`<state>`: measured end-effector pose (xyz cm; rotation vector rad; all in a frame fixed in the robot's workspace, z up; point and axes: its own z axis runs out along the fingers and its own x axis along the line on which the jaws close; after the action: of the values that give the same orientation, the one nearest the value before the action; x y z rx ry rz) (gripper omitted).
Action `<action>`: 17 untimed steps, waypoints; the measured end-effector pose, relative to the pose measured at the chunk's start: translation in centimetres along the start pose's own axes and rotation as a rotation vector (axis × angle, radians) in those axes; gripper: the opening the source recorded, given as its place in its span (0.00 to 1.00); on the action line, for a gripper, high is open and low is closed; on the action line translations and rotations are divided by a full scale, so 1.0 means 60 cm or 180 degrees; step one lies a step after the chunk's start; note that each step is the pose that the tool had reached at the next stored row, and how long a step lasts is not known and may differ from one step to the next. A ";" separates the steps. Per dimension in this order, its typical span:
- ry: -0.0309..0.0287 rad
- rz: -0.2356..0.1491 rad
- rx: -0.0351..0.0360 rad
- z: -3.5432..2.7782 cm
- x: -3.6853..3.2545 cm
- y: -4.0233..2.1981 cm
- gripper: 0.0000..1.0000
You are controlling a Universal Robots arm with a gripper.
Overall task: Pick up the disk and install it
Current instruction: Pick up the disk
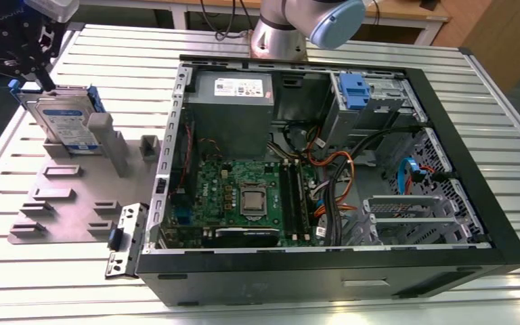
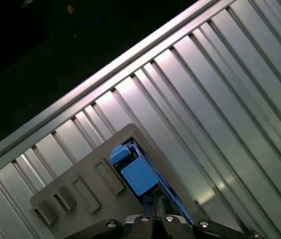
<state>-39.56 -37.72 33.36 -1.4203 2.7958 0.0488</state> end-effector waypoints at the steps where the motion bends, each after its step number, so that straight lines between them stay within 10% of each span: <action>1: 0.0001 -0.0055 -0.0001 0.000 0.000 0.000 0.11; 17: 0.0023 -0.0939 -0.0017 0.000 0.000 0.000 0.11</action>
<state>-39.56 -37.72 33.35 -1.8184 2.5601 0.0493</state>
